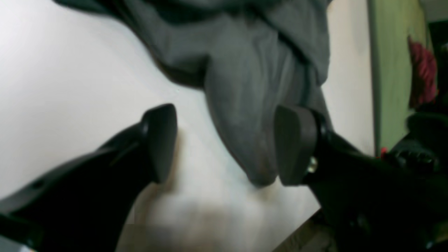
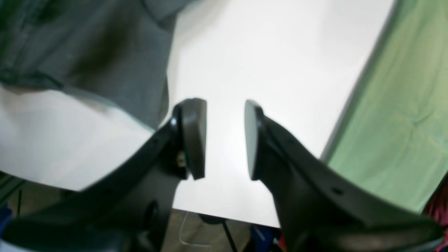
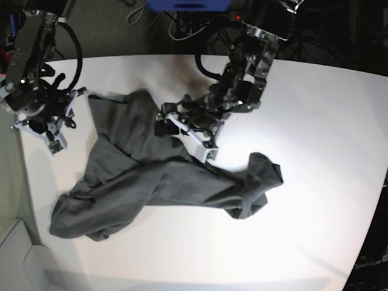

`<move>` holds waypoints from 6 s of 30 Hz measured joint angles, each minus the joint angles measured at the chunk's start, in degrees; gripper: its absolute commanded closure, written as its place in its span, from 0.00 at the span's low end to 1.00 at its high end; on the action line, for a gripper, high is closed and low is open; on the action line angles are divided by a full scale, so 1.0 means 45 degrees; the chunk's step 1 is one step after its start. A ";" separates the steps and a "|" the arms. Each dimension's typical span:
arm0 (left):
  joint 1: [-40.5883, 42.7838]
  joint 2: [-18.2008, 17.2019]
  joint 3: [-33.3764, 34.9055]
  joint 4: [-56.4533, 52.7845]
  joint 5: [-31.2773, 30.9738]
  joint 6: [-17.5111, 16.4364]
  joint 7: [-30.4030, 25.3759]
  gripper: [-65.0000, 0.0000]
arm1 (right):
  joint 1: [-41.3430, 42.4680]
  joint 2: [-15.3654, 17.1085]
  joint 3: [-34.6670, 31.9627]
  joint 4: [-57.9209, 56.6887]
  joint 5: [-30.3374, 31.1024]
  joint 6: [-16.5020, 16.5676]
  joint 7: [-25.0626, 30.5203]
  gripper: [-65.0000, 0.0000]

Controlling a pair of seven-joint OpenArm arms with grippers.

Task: Layout the t-shirt on the table in an organized manner, then fold the t-shirt properly
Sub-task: 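Reach the left gripper across and grasp the t-shirt fabric beside the right gripper, then pull the t-shirt apart with both grippers, stretching it lengthwise, then release the left gripper and regrasp the t-shirt edge nearer the middle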

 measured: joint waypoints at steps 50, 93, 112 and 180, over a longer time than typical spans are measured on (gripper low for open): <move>0.0083 -0.0510 0.1073 -0.1443 -0.0189 -0.0049 -0.1953 0.99 | 0.1987 -0.1292 -0.2569 -0.2463 -0.0039 0.0000 -0.0437 0.39; 0.0049 -0.1598 0.1083 -0.1273 -0.0481 -0.0296 -0.2142 0.99 | 0.4031 -0.0636 -0.2618 -0.9301 0.0053 0.0000 0.5688 0.84; 0.0476 -0.6222 -0.0024 0.0520 -0.3745 -0.0146 -0.1812 0.99 | 0.2623 0.0962 -0.2594 -0.7436 -0.0058 0.0053 0.6173 1.00; 0.1977 -0.6688 -1.0836 0.3609 -0.3793 -0.0248 0.2769 0.61 | 0.3682 -0.0010 -0.0928 -0.4439 -0.0049 0.0053 0.2458 0.53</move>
